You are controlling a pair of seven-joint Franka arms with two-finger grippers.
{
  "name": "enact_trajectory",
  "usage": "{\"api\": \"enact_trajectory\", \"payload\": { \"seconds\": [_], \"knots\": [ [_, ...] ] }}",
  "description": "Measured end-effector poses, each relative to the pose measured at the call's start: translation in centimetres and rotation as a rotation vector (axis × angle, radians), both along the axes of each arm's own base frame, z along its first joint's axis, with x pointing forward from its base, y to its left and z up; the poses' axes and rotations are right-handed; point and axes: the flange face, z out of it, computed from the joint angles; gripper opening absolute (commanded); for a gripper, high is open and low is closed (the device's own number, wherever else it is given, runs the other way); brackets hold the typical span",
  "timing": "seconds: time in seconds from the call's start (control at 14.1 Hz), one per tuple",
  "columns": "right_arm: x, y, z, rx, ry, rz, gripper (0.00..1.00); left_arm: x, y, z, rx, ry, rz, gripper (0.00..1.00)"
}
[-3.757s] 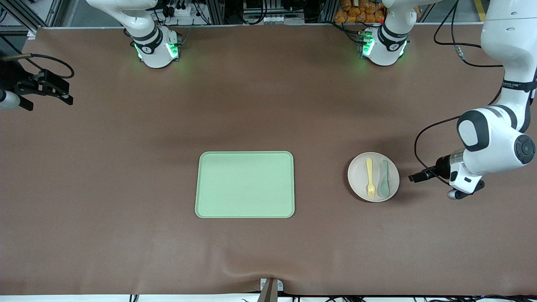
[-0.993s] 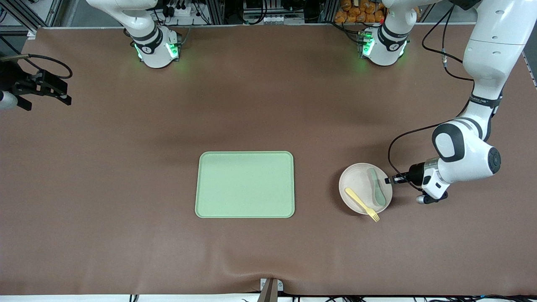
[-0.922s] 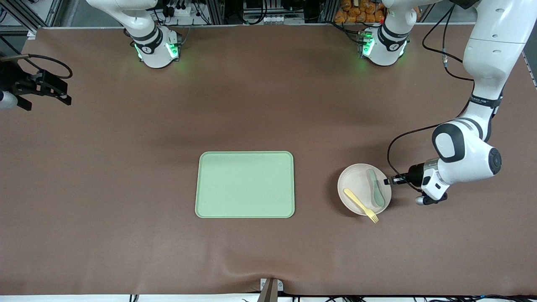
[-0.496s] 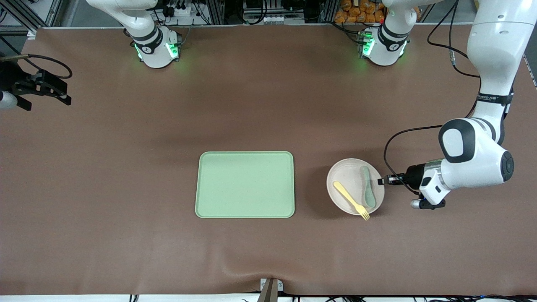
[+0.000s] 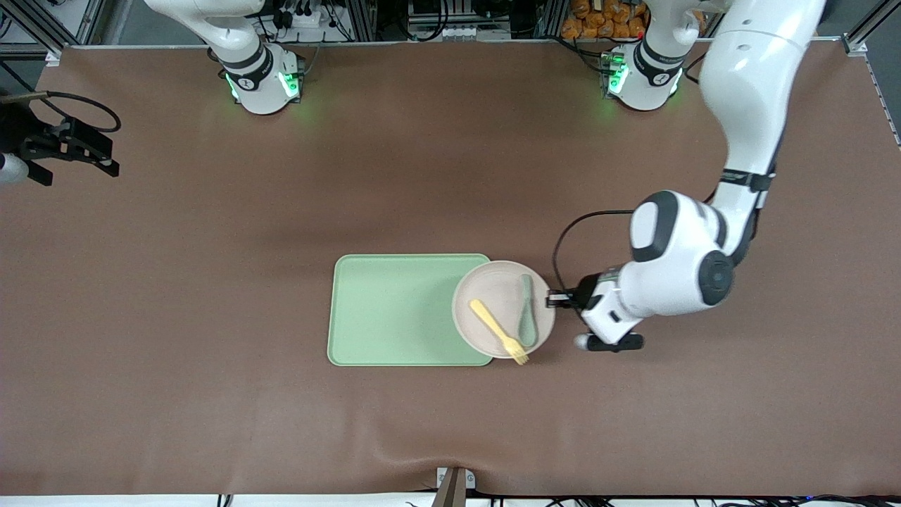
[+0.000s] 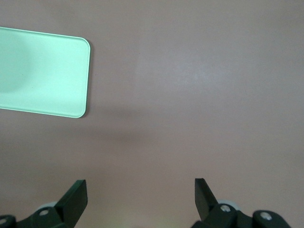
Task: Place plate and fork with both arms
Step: 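Lower the plate onto the green tray with the left gripper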
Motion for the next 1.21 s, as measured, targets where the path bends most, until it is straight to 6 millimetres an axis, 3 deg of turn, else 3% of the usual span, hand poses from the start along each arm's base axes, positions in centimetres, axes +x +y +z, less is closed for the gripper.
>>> {"api": "enact_trajectory", "payload": {
  "seconds": [0.21,0.43,0.57,1.21],
  "knots": [
    [0.1,-0.1,-0.1,0.000,0.000,-0.002,1.00,-0.3,-5.5,-2.5,0.041,-0.075,-0.034,0.00],
    [0.4,-0.2,-0.6,0.000,0.009,-0.003,1.00,-2.1,-11.9,-6.1,0.107,-0.171,-0.072,0.00],
    [0.8,0.0,-1.2,0.001,0.020,0.000,1.00,-3.0,-14.2,-8.1,0.109,-0.191,-0.075,0.00],
    [2.5,2.8,-4.8,0.064,0.086,0.039,1.00,-2.6,-12.9,-9.8,0.107,-0.146,-0.177,0.00]
  ]
}}
